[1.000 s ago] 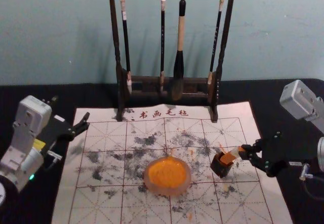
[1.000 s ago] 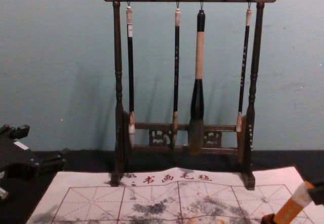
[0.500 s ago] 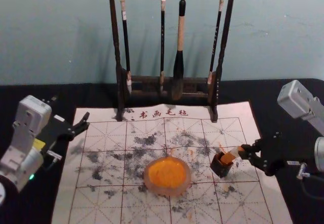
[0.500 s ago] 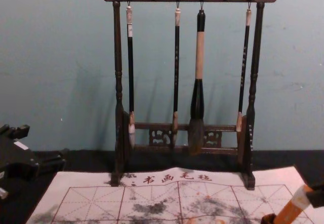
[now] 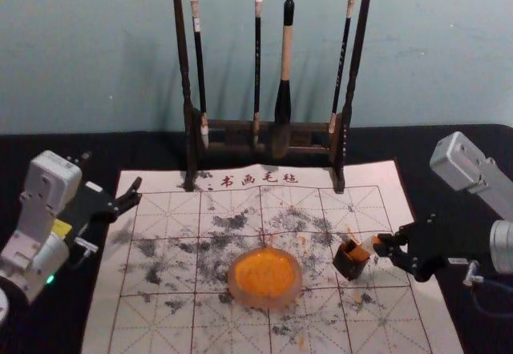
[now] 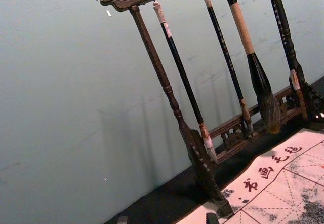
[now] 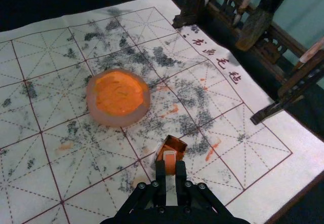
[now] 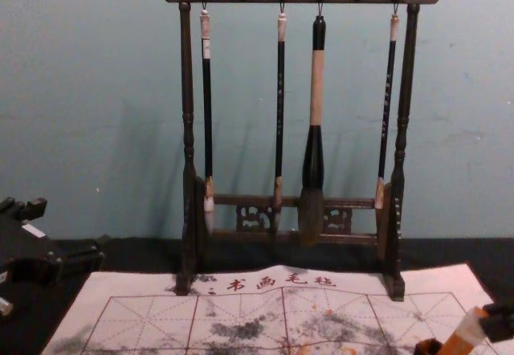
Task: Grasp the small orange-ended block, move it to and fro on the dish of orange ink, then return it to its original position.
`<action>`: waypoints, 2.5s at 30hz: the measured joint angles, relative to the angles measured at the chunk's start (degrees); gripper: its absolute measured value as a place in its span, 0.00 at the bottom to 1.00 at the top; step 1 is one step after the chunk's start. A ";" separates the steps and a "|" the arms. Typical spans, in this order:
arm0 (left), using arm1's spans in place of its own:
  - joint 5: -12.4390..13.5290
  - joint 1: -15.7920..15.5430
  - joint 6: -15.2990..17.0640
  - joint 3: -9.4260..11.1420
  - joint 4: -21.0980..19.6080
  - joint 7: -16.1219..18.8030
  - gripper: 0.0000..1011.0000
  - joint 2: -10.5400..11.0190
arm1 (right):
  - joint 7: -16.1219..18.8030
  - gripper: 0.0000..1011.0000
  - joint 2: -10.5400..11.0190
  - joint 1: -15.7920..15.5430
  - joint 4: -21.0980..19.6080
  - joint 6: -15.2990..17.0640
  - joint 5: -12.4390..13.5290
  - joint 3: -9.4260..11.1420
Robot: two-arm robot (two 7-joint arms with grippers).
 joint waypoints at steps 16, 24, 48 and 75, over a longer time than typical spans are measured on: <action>0.00 0.00 0.00 0.00 0.00 0.00 0.99 0.00 | 1.04 0.08 -0.86 0.93 1.19 0.29 -1.01 -1.80; 0.00 0.00 0.00 0.00 0.00 0.00 0.99 0.00 | 1.26 0.08 -1.28 1.43 1.86 0.63 -1.59 -2.49; 0.00 0.00 0.00 0.00 0.00 0.00 0.99 0.00 | 1.18 0.08 -1.98 1.81 2.66 -0.12 -2.66 -2.73; 0.00 0.00 0.00 0.00 0.00 0.00 0.99 0.00 | 1.08 0.12 -1.98 1.76 2.69 -0.19 -2.55 -2.57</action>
